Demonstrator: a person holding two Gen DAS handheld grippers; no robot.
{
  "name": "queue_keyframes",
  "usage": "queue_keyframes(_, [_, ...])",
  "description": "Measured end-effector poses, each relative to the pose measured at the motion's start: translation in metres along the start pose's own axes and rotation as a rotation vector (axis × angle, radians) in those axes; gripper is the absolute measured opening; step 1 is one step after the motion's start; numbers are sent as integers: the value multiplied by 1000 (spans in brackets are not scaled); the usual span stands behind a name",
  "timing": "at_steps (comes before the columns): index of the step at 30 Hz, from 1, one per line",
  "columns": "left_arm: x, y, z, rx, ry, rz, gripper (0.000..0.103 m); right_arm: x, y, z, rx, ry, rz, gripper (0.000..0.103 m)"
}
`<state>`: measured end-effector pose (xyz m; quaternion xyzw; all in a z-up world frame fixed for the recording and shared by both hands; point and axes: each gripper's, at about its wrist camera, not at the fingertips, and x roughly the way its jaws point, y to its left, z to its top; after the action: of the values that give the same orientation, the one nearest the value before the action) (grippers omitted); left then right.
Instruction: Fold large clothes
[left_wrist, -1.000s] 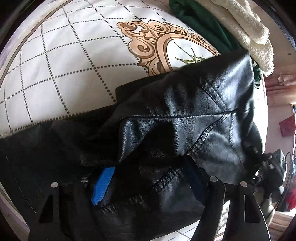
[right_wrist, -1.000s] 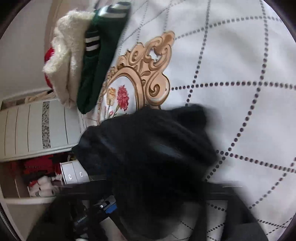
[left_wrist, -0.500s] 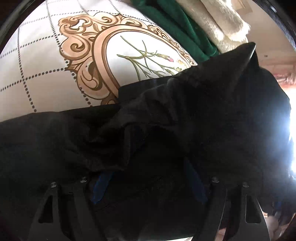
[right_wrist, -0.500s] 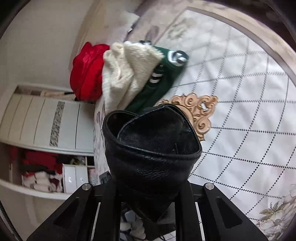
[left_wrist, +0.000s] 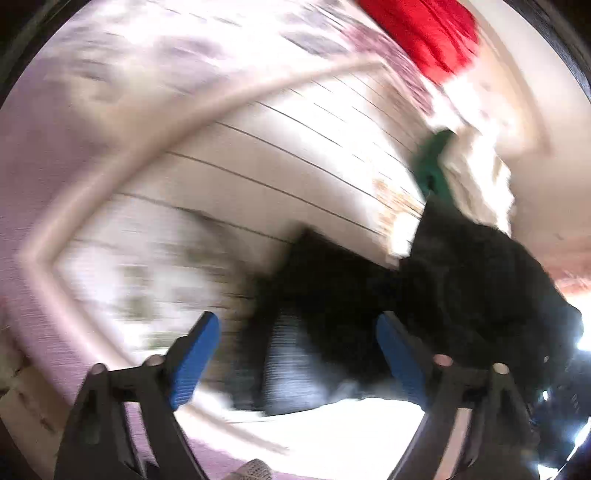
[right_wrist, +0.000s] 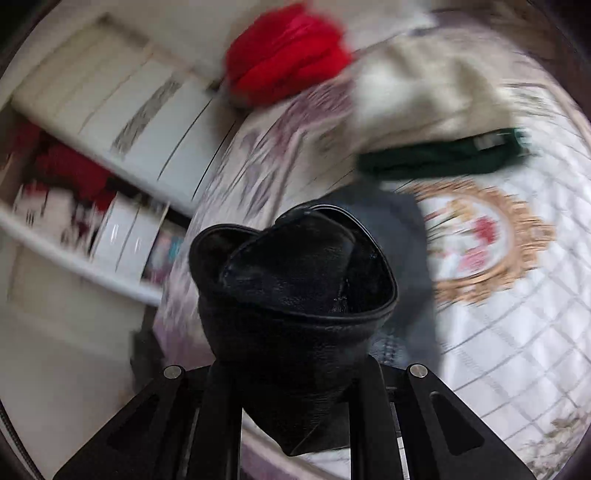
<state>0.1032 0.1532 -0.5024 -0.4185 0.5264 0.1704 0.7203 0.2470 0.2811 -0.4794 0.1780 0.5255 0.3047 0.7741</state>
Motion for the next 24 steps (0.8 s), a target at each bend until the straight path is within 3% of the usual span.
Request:
queue_keyframes(3, [-42, 55, -2, -40, -69, 90, 90, 59, 50, -39, -122, 137, 14, 16])
queue_keyframes(6, [-44, 72, -3, -73, -103, 140, 90, 133, 72, -87, -172, 346, 2, 18])
queue_keyframes(8, [-44, 91, -3, -88, -117, 150, 90, 175, 71, -115, -143, 514, -2, 25])
queue_keyframes(11, [-51, 102, -3, -117, -123, 121, 90, 199, 67, -137, -130, 682, 32, 34])
queue_keyframes(14, [-51, 98, -2, -129, -111, 60, 90, 175, 75, -138, -214, 684, 65, 42])
queue_keyframes(17, [-49, 84, 3, -112, -100, 26, 90, 147, 80, -138, -283, 701, 122, 103])
queue_keyframes(20, [-46, 66, 9, -72, -93, -1, 90, 122, 80, -142, -314, 729, 137, 103])
queue_keyframes(24, [-26, 45, 11, -3, -61, -1, 90, 94, 55, -121, -169, 674, 123, 103])
